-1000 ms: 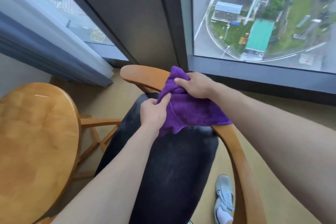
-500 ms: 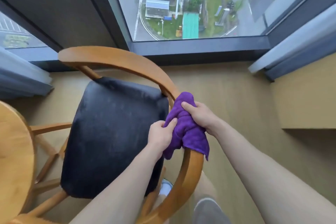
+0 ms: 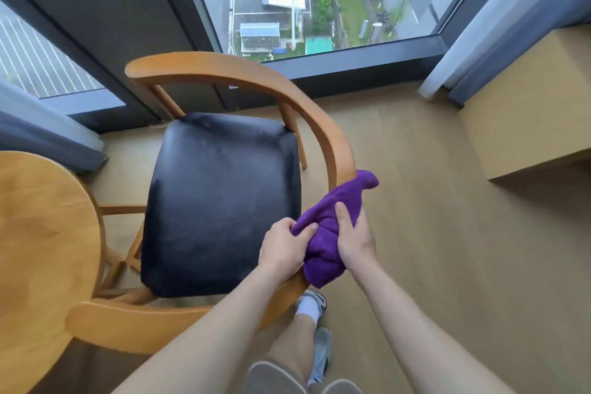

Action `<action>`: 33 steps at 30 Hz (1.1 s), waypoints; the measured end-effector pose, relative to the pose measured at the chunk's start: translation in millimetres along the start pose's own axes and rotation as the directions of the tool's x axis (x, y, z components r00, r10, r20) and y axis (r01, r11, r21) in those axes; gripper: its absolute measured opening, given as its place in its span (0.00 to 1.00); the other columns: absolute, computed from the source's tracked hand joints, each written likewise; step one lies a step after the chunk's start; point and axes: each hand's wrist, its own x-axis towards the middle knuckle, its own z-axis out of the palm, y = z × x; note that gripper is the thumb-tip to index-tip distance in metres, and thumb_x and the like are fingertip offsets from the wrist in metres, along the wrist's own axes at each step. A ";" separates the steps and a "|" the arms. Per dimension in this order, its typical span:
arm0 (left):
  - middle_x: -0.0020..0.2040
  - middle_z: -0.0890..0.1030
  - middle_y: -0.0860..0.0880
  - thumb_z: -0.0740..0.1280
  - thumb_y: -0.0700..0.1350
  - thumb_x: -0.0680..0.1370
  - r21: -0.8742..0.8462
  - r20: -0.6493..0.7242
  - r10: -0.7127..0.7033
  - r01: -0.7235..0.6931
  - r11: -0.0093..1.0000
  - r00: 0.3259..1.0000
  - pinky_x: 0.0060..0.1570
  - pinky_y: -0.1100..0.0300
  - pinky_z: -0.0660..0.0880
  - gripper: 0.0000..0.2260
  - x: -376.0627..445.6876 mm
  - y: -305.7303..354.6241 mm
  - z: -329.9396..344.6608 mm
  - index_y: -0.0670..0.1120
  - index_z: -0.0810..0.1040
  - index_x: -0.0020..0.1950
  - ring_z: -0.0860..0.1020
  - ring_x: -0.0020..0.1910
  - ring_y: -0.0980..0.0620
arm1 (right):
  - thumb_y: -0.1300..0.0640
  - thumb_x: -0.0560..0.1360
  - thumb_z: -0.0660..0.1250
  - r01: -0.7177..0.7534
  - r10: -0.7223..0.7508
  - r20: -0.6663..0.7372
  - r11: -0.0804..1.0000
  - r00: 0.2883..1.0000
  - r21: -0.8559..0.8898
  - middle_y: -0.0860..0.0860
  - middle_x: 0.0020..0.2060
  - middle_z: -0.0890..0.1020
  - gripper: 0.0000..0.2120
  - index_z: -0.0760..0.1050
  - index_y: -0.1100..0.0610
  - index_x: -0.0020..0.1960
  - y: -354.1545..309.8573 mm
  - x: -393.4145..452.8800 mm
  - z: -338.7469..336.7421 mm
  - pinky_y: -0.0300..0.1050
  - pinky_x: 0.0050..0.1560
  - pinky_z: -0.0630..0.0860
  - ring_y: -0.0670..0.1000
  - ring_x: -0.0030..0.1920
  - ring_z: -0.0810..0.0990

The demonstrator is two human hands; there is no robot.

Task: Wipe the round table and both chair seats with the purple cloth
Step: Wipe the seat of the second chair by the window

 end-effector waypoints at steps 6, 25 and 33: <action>0.43 0.81 0.51 0.63 0.62 0.80 0.270 -0.048 0.090 -0.074 0.960 0.995 0.43 0.54 0.70 0.16 -29.9 -65.5 -8.6 0.50 0.75 0.43 0.77 0.44 0.44 | 0.43 0.84 0.59 -0.069 0.069 -0.006 0.997 0.998 0.026 0.53 0.72 0.75 0.27 0.60 0.49 0.81 72.6 -53.8 35.7 0.50 0.73 0.67 0.58 0.71 0.74; 0.47 0.74 0.50 0.63 0.60 0.81 0.641 0.041 0.524 -0.424 0.639 0.851 0.49 0.50 0.74 0.15 -82.4 -221.2 -183.9 0.48 0.73 0.49 0.74 0.51 0.47 | 0.39 0.80 0.65 -0.388 0.413 -0.273 0.910 0.869 0.144 0.60 0.72 0.72 0.38 0.54 0.61 0.78 98.2 -212.6 213.8 0.57 0.69 0.71 0.64 0.68 0.74; 0.49 0.78 0.49 0.61 0.54 0.84 0.669 -0.022 0.398 -0.282 0.687 0.917 0.47 0.48 0.73 0.10 -107.7 -282.4 -259.2 0.50 0.69 0.48 0.76 0.53 0.45 | 0.41 0.73 0.70 -0.026 0.098 0.070 0.737 0.993 -0.675 0.51 0.42 0.83 0.16 0.79 0.54 0.40 76.6 -248.9 196.9 0.51 0.44 0.79 0.56 0.43 0.81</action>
